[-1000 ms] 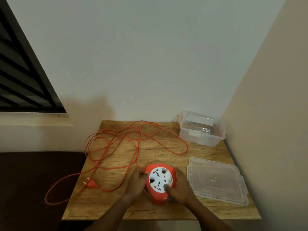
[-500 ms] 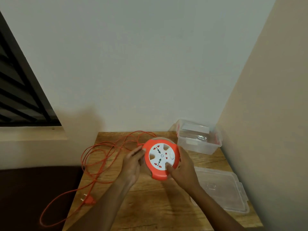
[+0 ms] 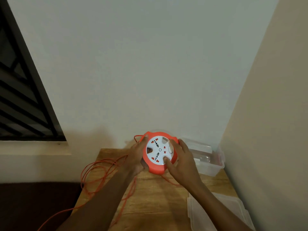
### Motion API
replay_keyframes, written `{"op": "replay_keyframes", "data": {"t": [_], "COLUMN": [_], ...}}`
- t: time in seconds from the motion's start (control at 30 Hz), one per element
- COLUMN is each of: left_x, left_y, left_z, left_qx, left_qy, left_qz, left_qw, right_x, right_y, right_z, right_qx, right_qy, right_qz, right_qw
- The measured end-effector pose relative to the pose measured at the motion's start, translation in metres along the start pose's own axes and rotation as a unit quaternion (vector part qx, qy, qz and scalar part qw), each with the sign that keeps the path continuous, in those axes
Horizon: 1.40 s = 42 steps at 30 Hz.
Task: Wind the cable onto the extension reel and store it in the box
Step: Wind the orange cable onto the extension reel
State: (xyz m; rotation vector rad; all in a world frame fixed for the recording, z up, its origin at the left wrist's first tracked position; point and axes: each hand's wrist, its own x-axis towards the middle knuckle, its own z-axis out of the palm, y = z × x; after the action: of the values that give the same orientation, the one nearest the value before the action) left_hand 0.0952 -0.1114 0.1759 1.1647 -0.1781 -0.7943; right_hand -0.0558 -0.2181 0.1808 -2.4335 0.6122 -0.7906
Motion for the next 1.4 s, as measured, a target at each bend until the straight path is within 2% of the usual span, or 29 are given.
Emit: {"op": "replay_keyframes", "data": {"t": [0.17,0.27,0.37,0.43,0.53,0.67,0.83,0.97,1.17,1.4], "left_x": [0.009,0.014,0.014,0.013,0.013,0.017,0.024,0.023,0.02,0.019], "left_y": [0.021,0.031,0.042,0.049,0.057,0.068,0.083,0.094,0.104,0.098], "left_z": [0.025,0.036,0.046,0.051,0.053,0.047,0.042,0.029,0.018,0.025], "left_qx": [0.013,0.048,0.088,0.11,0.132,0.127,0.104,0.052,0.025,0.06], "left_qy": [0.031,0.047,0.052,0.052,0.033,0.023,0.02,-0.018,-0.046,-0.004], "left_qz": [0.014,0.058,0.097,0.111,0.127,0.13,0.127,0.111,0.101,0.121], "left_qw": [0.999,0.996,0.99,0.986,0.982,0.983,0.986,0.992,0.994,0.991], "right_x": [0.027,0.042,0.057,0.066,0.075,0.087,0.098,0.102,0.105,0.11], "right_y": [0.004,0.004,-0.001,-0.004,-0.01,-0.023,-0.045,-0.063,-0.072,-0.077], "right_z": [-0.018,-0.03,-0.04,-0.043,-0.049,-0.06,-0.058,-0.055,-0.046,-0.041], "right_qx": [-0.009,-0.097,-0.163,-0.197,-0.251,-0.329,-0.407,-0.436,-0.423,-0.416], "right_qy": [-0.012,-0.004,-0.019,-0.056,-0.09,-0.085,-0.081,-0.075,-0.091,-0.078], "right_qz": [-0.037,-0.087,-0.18,-0.236,-0.279,-0.319,-0.329,-0.336,-0.319,-0.273], "right_qw": [0.999,0.991,0.97,0.95,0.923,0.885,0.848,0.832,0.844,0.864]}}
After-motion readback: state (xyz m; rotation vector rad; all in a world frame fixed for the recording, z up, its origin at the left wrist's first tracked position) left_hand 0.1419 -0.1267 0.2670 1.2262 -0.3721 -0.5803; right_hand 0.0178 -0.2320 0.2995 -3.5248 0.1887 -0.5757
